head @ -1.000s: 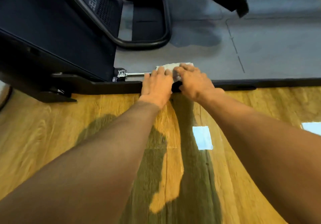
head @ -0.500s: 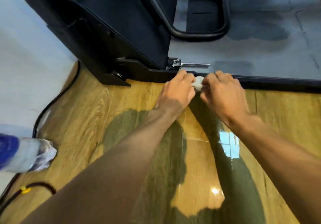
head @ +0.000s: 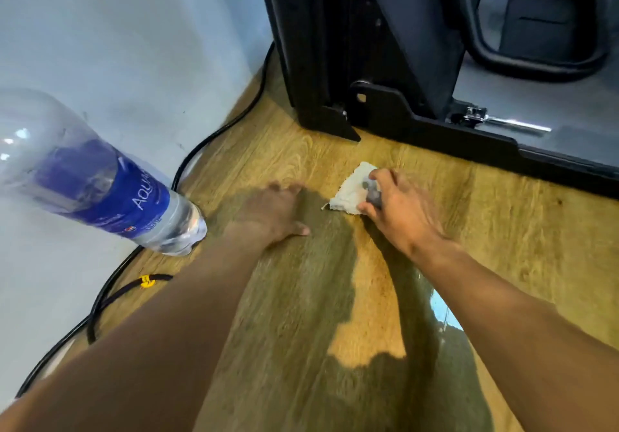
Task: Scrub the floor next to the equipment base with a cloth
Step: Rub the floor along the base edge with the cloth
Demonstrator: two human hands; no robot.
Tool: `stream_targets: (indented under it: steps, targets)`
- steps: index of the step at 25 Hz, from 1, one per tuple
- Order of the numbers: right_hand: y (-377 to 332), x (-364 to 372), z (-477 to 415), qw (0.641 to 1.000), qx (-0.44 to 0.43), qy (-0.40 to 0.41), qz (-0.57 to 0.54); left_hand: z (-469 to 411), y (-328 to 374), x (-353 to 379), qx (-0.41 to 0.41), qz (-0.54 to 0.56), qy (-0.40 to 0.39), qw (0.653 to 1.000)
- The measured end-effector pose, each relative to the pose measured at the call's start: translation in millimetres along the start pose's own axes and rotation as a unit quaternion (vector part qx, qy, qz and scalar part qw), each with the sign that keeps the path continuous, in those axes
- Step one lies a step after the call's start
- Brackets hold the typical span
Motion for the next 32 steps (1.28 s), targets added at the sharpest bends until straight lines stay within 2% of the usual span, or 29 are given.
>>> stream_targets:
  steps: [3,8,9,13,14,17,18,19,22,23,26,28,32]
  targets:
    - [-2.1,9.0,-0.6,0.999,0.002,0.028,0.046,-10.5,1.9,1.2,0.014,-0.028,-0.015,0.999]
    - [-10.2,22.5,-9.9,0.989,-0.125,0.016,0.079,-15.1,-9.6,-6.5,0.058,-0.098,-0.064,0.991]
    - [-6.8,22.3,-21.7,0.990,-0.115,0.021,0.073,-14.8,-11.5,-5.9,0.059,-0.104,-0.073,0.990]
    - [-10.2,22.0,-61.9,0.995,0.029,0.067,0.062,-18.2,-14.5,-7.4,0.067,-0.102,-0.077,0.989]
    - [-19.2,26.9,-59.1,0.996,0.019,0.066,0.064,-18.6,-16.7,-8.2,0.069,-0.099,-0.079,0.990]
    - [-33.0,36.2,-32.7,0.990,-0.124,0.027,0.066,-17.8,-23.3,-7.6,0.071,-0.107,-0.078,0.989]
    - [-27.5,32.9,-36.4,0.987,-0.148,0.013,0.061,-18.3,-24.2,-6.8,0.071,-0.113,-0.075,0.988]
    - [-21.1,29.5,-47.7,0.988,-0.140,0.007,0.061,-18.2,-24.6,-5.4,0.069,-0.116,-0.074,0.988]
    - [-18.9,26.5,-80.4,0.997,-0.011,0.043,0.064,-21.8,-22.3,-5.4,0.065,-0.128,-0.066,0.987]
    - [-28.7,28.7,-77.8,0.997,-0.007,0.047,0.066,-22.1,-22.9,-5.7,0.064,-0.131,-0.065,0.987]
    - [-53.4,39.3,-31.6,0.989,-0.147,0.003,0.036,-20.7,-25.5,-3.7,0.070,-0.132,-0.055,0.987]
    - [-42.6,34.0,-24.5,0.982,-0.184,-0.039,-0.003,-19.5,-26.4,-2.3,0.065,-0.124,-0.044,0.989]
    - [-33.0,27.5,-47.3,0.999,-0.048,0.007,-0.018,-19.7,-26.5,-2.3,0.055,-0.116,-0.043,0.991]
Point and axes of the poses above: each hand's wrist, its own z-axis away from the middle knuckle, its own x-axis out of the palm, y = z × x, the point moved 1 cm from there along -z, towards the middle knuckle, and after that the axes turned 7 degrees about y, right-handed, at the moved point
